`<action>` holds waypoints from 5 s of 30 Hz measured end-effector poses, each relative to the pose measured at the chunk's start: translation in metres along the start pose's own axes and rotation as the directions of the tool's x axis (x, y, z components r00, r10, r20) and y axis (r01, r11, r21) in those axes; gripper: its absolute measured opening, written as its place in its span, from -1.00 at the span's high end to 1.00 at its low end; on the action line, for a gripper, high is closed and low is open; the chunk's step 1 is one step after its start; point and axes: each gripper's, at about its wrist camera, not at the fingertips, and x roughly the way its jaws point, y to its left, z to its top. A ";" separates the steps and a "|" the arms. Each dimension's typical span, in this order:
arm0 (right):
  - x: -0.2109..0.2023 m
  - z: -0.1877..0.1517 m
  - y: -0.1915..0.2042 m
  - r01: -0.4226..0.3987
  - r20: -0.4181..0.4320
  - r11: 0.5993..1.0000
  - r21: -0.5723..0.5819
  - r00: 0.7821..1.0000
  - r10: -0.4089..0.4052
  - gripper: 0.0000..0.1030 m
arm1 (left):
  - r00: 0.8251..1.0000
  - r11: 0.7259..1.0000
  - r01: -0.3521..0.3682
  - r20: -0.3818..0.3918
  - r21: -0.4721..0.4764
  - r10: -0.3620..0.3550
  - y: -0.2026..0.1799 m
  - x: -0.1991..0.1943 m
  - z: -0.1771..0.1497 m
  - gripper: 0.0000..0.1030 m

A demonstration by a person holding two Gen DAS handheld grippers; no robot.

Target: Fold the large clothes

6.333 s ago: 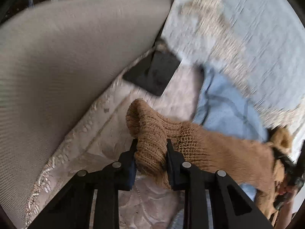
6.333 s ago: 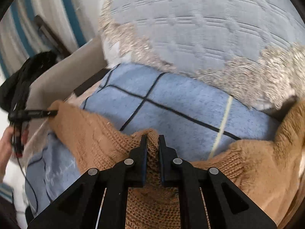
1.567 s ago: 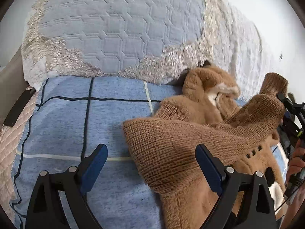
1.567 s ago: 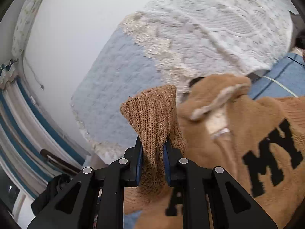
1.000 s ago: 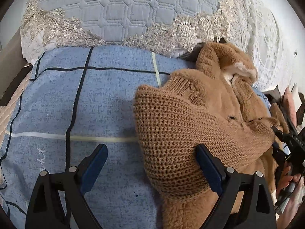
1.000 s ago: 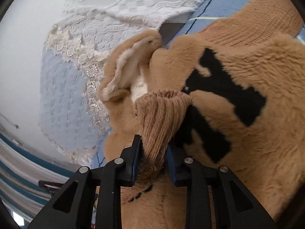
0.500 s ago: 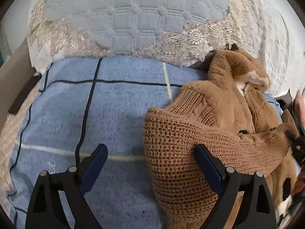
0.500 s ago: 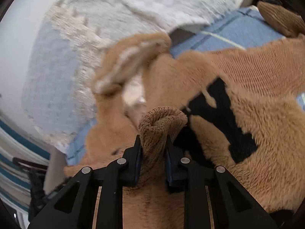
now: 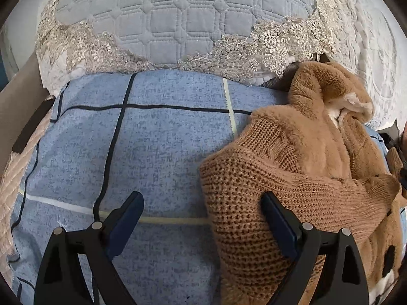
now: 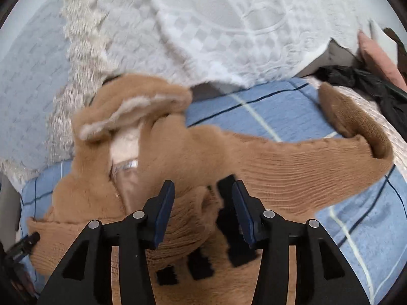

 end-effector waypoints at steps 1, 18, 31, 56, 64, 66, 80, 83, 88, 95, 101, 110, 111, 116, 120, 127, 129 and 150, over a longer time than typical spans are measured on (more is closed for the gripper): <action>0.000 -0.001 -0.009 -0.063 -0.024 0.998 0.025 0.998 0.063 -0.03 | 1.000 1.000 -0.010 0.002 0.002 0.010 0.001 0.001 0.000 -0.86; 0.013 0.004 0.011 -0.340 -0.175 0.929 -0.146 0.933 0.314 0.68 | 1.000 0.999 -0.014 -0.008 -0.035 0.014 0.008 0.009 0.002 -0.86; 0.055 0.005 0.016 0.194 -0.208 0.969 -0.152 0.952 -0.223 0.69 | 1.000 1.000 -0.026 -0.008 -0.015 0.026 0.006 0.012 0.005 -0.86; 0.032 -0.069 0.094 -0.135 -0.218 0.894 -0.428 0.975 0.042 0.06 | 0.999 0.981 -0.043 0.011 0.189 0.042 -0.055 -0.018 -0.025 -0.86; 0.060 -0.081 0.101 -0.045 -0.206 0.871 -0.489 0.976 -0.065 0.07 | 0.998 0.990 -0.035 -0.052 0.138 0.042 -0.047 0.011 -0.031 -1.00; 0.063 -0.076 0.100 -0.049 -0.220 0.885 -0.464 0.974 -0.062 0.07 | 0.997 0.992 -0.027 -0.063 0.122 0.035 -0.045 0.010 -0.028 -1.00; -0.033 -0.012 0.003 -0.187 -0.024 0.954 -0.233 0.982 0.187 0.06 | 0.990 0.996 0.045 0.131 0.071 -0.054 -0.067 -0.092 -0.011 -0.96; -0.061 0.007 -0.038 -0.113 0.077 0.972 -0.207 0.988 0.132 -0.02 | 0.978 0.988 0.116 0.161 0.099 -0.131 -0.094 -0.111 -0.007 -0.96; -0.086 0.038 -0.118 -0.018 0.162 0.995 -0.102 0.986 0.034 -0.09 | 0.957 0.957 0.237 0.129 0.169 -0.260 -0.154 -0.108 -0.002 -0.96; -0.085 0.062 -0.205 0.057 0.153 0.998 -0.003 0.987 -0.056 -0.29 | 0.915 0.897 0.397 -0.005 0.193 -0.404 -0.226 -0.074 -0.004 -0.96; -0.050 0.079 -0.263 0.023 0.076 0.996 0.083 0.997 -0.029 -0.29 | 0.888 0.853 0.459 -0.092 0.247 -0.451 -0.282 -0.058 -0.013 -0.96; 0.013 0.092 -0.307 -0.130 -0.027 0.967 0.217 0.990 0.139 -0.29 | 0.854 0.819 0.519 -0.179 0.244 -0.488 -0.349 -0.024 -0.010 -0.96; 0.020 0.093 -0.308 -0.149 -0.034 0.964 0.222 0.986 0.161 -0.29 | 0.851 0.812 0.525 -0.188 0.255 -0.491 -0.355 -0.023 -0.012 -0.96; 0.044 0.097 -0.315 -0.181 -0.099 0.942 0.283 0.971 0.217 -0.14 | 0.847 0.789 0.532 -0.222 0.307 -0.484 -0.381 -0.016 -0.019 -0.96; 0.041 0.095 -0.318 -0.203 -0.086 0.933 0.297 0.967 0.238 0.60 | 0.849 0.791 0.526 -0.240 0.313 -0.470 -0.391 -0.009 -0.022 -0.96; -0.019 0.081 -0.316 -0.150 0.082 0.954 0.258 0.988 0.133 0.72 | 0.866 0.792 0.499 -0.237 0.350 -0.441 -0.408 -0.004 -0.027 -0.96; -0.047 0.068 -0.320 -0.087 0.170 0.954 0.288 0.985 0.039 0.72 | 0.862 0.794 0.505 -0.237 0.338 -0.447 -0.410 -0.003 -0.027 -0.96; -0.045 0.014 -0.456 -0.081 0.170 0.745 0.662 0.984 -0.044 -0.06 | 0.842 0.767 0.535 -0.293 0.354 -0.452 -0.457 0.006 -0.040 -0.96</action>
